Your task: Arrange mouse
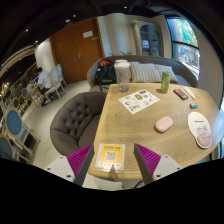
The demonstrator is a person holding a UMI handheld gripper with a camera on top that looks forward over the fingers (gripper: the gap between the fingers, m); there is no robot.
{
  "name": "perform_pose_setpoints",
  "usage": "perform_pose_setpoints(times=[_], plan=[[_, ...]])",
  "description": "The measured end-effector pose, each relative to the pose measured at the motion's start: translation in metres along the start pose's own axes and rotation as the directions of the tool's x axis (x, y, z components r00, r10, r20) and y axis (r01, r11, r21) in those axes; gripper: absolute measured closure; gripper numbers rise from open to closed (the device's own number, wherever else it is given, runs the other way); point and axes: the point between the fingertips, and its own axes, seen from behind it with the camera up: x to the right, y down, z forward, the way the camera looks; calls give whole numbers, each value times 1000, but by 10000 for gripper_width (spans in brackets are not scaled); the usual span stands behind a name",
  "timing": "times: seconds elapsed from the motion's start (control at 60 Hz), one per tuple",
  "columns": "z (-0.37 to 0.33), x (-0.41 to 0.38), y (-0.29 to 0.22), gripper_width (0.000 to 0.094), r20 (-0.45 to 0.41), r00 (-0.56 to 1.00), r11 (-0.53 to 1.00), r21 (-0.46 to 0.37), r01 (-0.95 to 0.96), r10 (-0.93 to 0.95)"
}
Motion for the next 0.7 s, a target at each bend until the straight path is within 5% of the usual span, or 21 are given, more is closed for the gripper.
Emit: perform_pose_setpoints(times=[0.45,0.55,0.7], plan=[[80,173,15,107,-172,981,996,12,-86,87],[104,194,21,109,-149,987,997,-20,-70,66],[131,209,-10,118,-126,992,999,36,22,-17]])
